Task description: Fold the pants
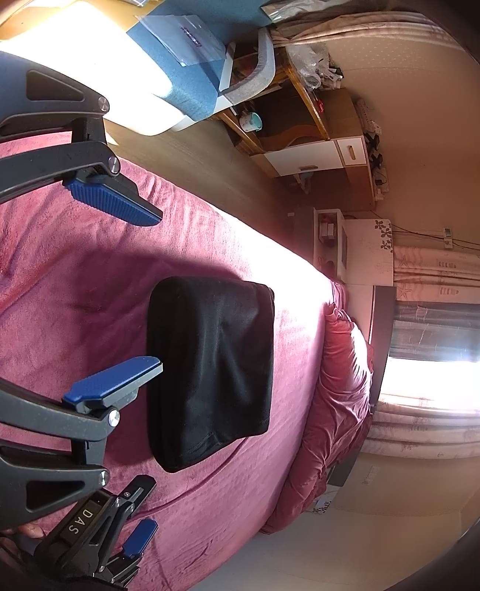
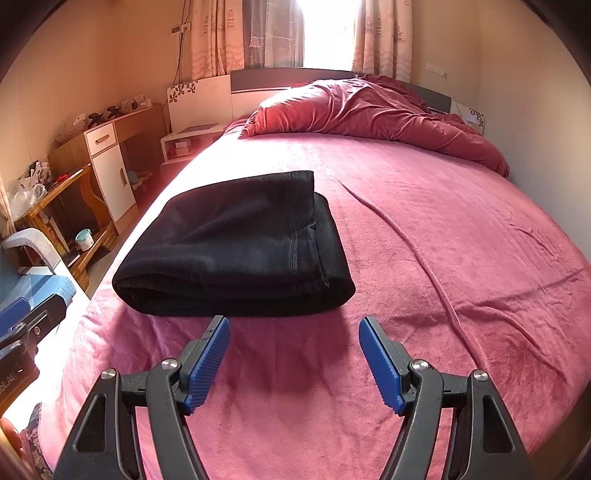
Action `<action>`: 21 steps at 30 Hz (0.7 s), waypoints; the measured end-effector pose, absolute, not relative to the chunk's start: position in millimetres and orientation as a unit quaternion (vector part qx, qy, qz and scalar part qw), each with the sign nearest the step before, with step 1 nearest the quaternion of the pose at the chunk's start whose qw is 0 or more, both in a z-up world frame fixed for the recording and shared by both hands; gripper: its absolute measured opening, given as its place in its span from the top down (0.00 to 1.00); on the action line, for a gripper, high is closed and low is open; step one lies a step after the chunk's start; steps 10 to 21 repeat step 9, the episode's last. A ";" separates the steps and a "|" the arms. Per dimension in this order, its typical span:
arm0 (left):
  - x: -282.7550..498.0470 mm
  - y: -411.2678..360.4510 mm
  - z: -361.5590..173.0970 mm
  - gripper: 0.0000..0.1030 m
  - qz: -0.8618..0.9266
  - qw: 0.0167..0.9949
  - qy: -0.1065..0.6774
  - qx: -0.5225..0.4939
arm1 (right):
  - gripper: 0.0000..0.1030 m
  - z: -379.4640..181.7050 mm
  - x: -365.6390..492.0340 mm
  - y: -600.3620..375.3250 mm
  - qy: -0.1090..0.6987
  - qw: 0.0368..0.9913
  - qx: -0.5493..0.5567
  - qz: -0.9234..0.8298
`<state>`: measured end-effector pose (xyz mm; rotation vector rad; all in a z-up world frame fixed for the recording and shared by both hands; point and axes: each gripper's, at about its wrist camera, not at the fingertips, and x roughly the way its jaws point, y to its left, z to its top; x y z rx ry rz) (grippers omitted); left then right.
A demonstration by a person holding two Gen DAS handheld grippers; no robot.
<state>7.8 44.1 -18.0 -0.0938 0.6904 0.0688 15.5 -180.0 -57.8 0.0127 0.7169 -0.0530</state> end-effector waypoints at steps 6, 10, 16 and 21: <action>7.2 46.0 -21.7 0.28 0.041 0.940 0.337 -0.043 | 0.28 -61.8 16.1 -181.3 0.356 0.934 0.006 -0.025; 8.0 47.1 -22.9 0.29 0.038 0.939 0.340 -0.048 | 0.28 -64.5 16.5 -182.8 0.360 0.933 0.008 -0.026; 8.0 47.1 -22.9 0.29 0.038 0.939 0.340 -0.048 | 0.28 -64.5 16.5 -182.8 0.360 0.933 0.008 -0.026; 8.0 47.1 -22.9 0.29 0.038 0.939 0.340 -0.048 | 0.28 -64.5 16.5 -182.8 0.360 0.933 0.008 -0.026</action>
